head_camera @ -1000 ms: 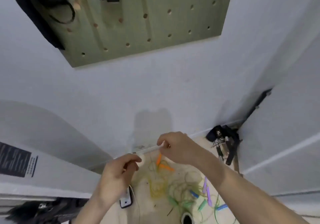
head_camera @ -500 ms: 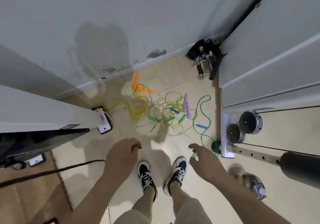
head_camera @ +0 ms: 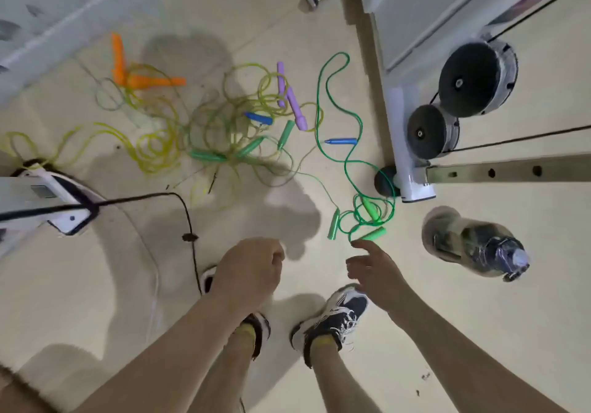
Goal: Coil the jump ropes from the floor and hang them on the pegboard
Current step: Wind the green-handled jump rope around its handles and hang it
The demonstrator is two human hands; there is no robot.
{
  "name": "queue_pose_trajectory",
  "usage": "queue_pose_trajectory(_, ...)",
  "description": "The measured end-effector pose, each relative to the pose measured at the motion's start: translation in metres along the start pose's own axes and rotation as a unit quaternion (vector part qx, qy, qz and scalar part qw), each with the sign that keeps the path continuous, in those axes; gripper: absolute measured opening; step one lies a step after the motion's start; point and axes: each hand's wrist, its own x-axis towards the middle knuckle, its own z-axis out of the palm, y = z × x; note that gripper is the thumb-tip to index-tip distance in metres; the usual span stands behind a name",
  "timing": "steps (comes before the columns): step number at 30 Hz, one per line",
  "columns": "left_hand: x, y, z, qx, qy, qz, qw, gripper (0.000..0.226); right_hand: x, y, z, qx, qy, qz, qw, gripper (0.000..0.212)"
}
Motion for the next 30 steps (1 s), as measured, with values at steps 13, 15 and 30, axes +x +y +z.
queue_pose_trajectory(13, 0.224, 0.018, 0.268, 0.119, -0.027, 0.083, 0.989, 0.033, 0.213, 0.131, 0.018, 0.107, -0.026, 0.032, 0.993, 0.049)
queue_pose_trajectory(15, 0.248, 0.014, 0.29, 0.125, -0.01, 0.072, 0.989, 0.03, 0.223, 0.131, 0.025, 0.155, -0.044, 0.06, 0.985, 0.045)
queue_pose_trajectory(30, 0.033, 0.07, 0.098, -0.128, -0.113, 0.022, 0.985, 0.034, 0.038, -0.052, -0.066, 0.549, -0.214, 0.009, 0.808, 0.025)
